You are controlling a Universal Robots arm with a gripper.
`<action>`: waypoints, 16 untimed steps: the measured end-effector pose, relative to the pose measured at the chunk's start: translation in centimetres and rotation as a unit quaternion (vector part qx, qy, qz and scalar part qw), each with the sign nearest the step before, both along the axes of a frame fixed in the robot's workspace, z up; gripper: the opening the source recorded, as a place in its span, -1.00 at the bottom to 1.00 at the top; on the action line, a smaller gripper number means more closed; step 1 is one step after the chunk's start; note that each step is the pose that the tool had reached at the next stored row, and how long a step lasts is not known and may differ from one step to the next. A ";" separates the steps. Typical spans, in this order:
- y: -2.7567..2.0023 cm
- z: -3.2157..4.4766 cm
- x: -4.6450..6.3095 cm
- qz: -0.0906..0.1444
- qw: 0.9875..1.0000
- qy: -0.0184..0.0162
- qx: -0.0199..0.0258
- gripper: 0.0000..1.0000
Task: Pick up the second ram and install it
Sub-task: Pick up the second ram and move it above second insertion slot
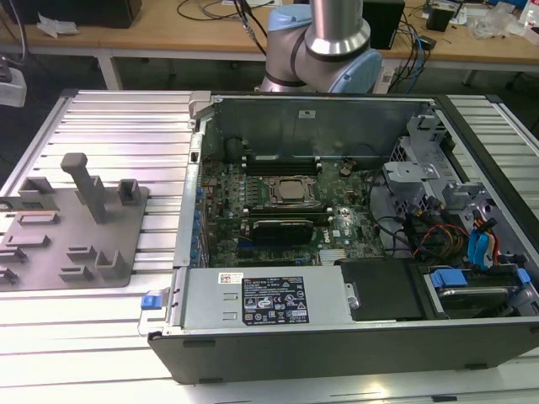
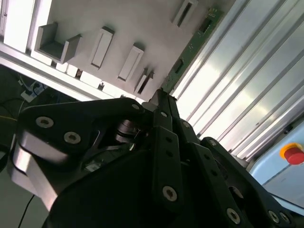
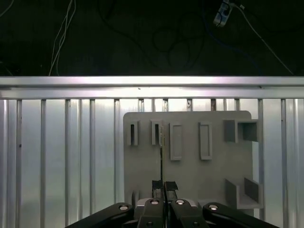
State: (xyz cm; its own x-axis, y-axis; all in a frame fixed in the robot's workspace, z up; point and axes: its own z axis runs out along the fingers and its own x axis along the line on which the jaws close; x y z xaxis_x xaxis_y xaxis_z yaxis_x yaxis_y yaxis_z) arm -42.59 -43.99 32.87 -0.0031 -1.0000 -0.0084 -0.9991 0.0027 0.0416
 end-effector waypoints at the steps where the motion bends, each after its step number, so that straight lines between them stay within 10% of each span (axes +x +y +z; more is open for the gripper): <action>1: 0.00 0.36 0.0 0.000 1.000 0.000 0.000 -0.81; 10: 0.00 2.53 0.0 0.000 1.000 0.000 0.000 -0.81; 16: 0.00 5.86 0.0 0.000 1.000 0.000 0.000 -0.81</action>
State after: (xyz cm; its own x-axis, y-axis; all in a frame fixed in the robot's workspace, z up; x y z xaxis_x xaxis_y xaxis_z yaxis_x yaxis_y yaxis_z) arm -42.59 -44.00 38.73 -0.0031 -1.0000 -0.0085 -0.9991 0.0027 0.0416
